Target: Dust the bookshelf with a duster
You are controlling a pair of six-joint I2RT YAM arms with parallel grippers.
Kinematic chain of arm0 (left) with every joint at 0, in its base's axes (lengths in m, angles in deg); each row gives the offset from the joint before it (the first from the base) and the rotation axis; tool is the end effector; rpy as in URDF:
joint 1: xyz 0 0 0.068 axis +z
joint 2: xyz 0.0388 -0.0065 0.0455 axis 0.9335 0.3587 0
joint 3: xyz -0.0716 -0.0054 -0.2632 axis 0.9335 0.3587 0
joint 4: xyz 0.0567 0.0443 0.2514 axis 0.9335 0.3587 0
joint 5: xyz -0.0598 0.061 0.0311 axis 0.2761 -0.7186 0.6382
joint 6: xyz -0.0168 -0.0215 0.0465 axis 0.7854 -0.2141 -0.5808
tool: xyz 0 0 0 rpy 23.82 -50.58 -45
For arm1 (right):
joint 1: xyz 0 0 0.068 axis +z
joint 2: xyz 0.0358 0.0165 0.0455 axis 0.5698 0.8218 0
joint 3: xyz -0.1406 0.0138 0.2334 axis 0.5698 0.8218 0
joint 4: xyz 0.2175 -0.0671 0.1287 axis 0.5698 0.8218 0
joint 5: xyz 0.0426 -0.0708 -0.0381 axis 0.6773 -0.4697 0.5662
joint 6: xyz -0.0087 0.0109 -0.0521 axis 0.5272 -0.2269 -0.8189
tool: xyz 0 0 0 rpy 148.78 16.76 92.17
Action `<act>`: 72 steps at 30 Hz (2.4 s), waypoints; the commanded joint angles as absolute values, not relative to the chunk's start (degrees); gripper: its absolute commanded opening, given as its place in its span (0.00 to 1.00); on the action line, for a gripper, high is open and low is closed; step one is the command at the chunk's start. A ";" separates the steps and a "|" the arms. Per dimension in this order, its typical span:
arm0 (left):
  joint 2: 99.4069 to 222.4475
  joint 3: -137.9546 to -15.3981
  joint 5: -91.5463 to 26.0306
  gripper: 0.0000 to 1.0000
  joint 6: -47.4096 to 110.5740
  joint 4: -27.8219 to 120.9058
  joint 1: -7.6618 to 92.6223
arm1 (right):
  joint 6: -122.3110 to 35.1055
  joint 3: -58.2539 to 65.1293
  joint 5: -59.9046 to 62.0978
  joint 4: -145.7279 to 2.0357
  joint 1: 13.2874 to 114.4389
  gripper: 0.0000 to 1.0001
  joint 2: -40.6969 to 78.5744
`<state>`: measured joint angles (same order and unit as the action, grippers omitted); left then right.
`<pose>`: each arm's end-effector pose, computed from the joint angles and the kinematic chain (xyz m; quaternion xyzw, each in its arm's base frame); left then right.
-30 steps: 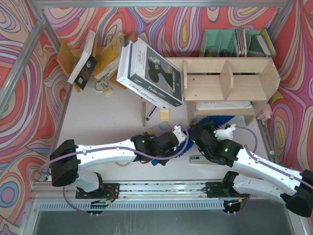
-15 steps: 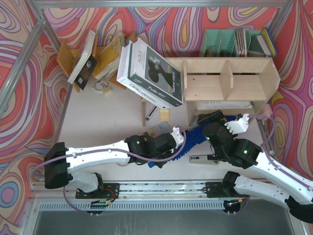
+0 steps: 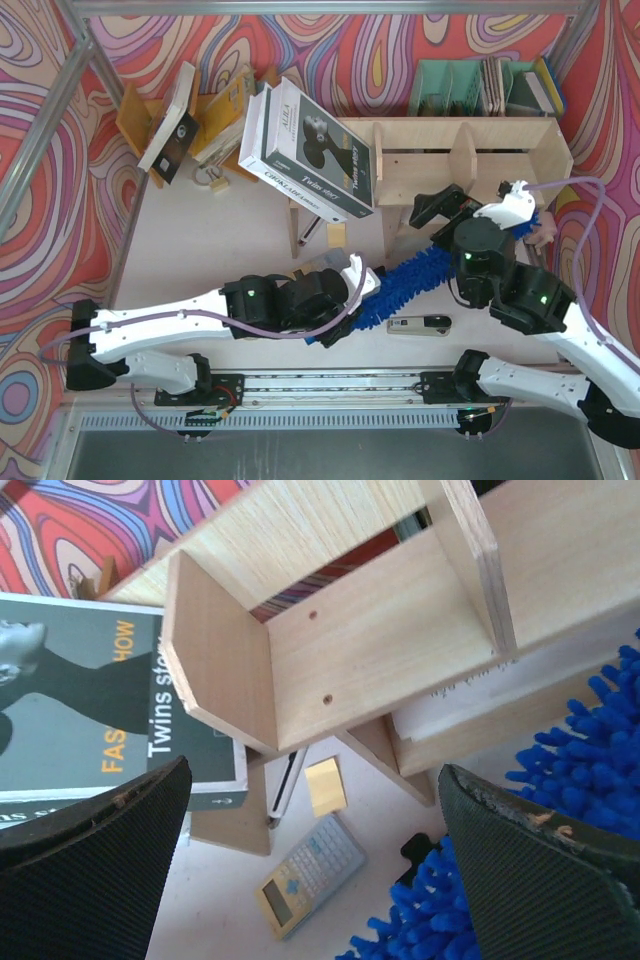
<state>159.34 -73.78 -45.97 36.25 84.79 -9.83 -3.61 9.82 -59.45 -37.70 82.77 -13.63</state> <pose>0.0570 -0.2726 0.3361 0.4560 0.7854 -0.2809 0.3103 0.1185 0.0894 0.4310 0.2666 0.7085 0.1684 0.6314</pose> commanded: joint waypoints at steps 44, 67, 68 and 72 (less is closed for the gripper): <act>142.65 -75.10 -81.34 0.00 52.72 71.82 -10.30 | -16.68 7.40 -63.91 -48.60 82.77 0.99 -16.79; 153.14 -78.23 -78.64 0.00 66.04 71.33 -10.42 | -16.70 8.36 -65.78 -48.47 82.81 0.99 -16.75; 153.56 -78.74 -78.34 0.00 67.40 70.37 -10.48 | -17.17 8.40 -66.21 -48.82 82.81 0.99 -16.73; 156.48 -81.96 -81.44 0.00 71.60 69.86 -13.92 | -19.62 7.94 -67.13 -49.86 82.79 0.99 -16.47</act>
<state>155.15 -77.98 -78.34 66.48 74.56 -10.90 -17.49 8.22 -64.45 -48.17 82.77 -16.67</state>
